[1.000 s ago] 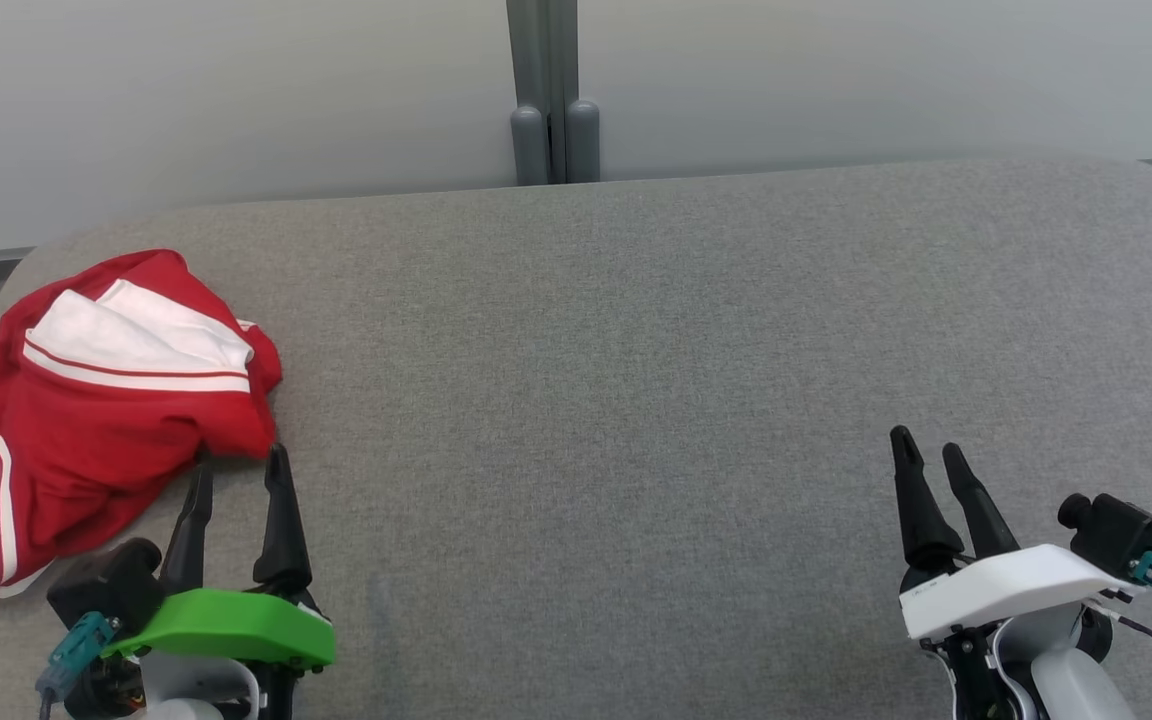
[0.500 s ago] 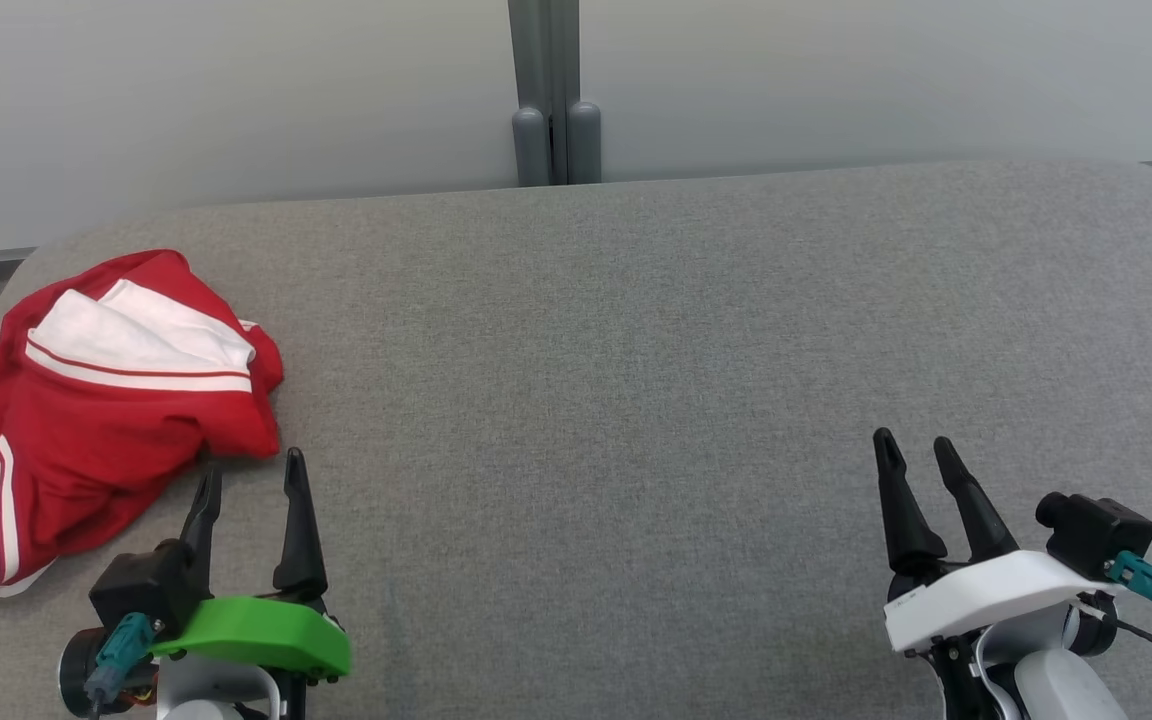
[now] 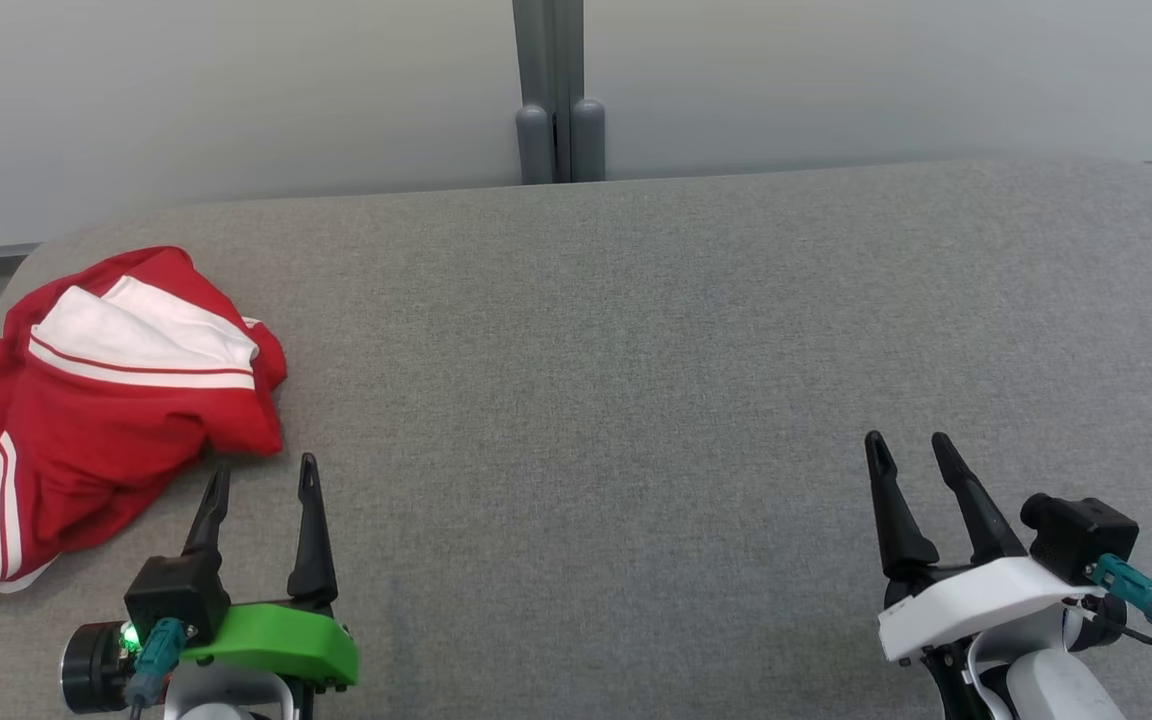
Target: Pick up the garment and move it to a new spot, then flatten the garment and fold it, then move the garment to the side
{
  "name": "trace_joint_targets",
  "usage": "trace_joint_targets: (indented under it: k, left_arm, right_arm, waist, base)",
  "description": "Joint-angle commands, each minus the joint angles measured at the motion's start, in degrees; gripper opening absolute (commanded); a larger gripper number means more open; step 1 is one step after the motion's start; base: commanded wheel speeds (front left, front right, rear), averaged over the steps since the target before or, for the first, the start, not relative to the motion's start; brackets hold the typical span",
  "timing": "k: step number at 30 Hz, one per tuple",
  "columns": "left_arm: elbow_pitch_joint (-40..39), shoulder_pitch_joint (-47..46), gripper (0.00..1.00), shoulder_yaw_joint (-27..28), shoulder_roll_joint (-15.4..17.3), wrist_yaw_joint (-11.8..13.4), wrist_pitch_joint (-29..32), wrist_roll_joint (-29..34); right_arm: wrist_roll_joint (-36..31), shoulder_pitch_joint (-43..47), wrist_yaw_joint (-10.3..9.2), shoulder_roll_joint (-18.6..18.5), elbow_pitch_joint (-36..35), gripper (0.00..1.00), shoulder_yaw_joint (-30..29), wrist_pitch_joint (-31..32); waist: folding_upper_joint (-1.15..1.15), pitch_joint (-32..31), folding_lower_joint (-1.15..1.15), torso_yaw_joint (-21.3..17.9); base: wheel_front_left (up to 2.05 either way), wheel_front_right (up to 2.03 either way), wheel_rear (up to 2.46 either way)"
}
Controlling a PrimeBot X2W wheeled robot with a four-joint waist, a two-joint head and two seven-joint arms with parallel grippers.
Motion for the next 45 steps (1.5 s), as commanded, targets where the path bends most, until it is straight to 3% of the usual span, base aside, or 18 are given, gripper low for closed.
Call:
trace_joint_targets:
  k: [1, 20, 25, 31, 45]
  left_arm:
    - [0.0, -0.3, 1.00, -0.1, 0.5, 0.3, -0.5, 1.6]
    - [1.5, -0.4, 1.00, 0.4, 0.3, 0.8, -2.5, 8.3]
    - [2.2, -0.4, 1.00, 0.5, 0.1, -0.2, -3.1, 8.8]
    - [3.4, -0.7, 1.00, 1.3, -0.5, -2.3, -2.9, 5.3]
    - [4.3, -1.0, 1.00, 1.9, -0.7, -2.4, -2.9, 5.5]
  right_arm:
    - [-1.1, -0.3, 0.02, -0.3, -0.1, 1.00, 0.2, -0.7]
    - [-8.3, -0.2, 0.02, -0.4, 0.6, 1.00, 0.7, -2.6]
    - [-9.8, 0.0, 0.02, -0.6, 0.9, 1.00, 0.9, -3.1]
    - [-8.0, 0.2, 0.02, -0.2, 1.8, 1.00, 1.0, -3.0]
    - [-6.4, -0.1, 0.02, -0.5, 2.4, 1.00, 1.1, -3.0]
  waist:
    - [0.00, 0.0, 0.00, 0.0]
    - [0.00, 0.2, 0.00, -0.1]
    - [0.00, 0.0, 0.00, 0.1]
    - [0.00, -0.2, 0.00, 0.3]
    - [0.00, -0.2, 0.00, 0.8]
  base:
    - [0.00, 0.00, 0.00]
    - [0.00, 0.00, 0.00]
    - [0.00, 0.00, 0.00]
    - [0.00, 0.00, 0.00]
    - [0.00, 0.00, 0.00]
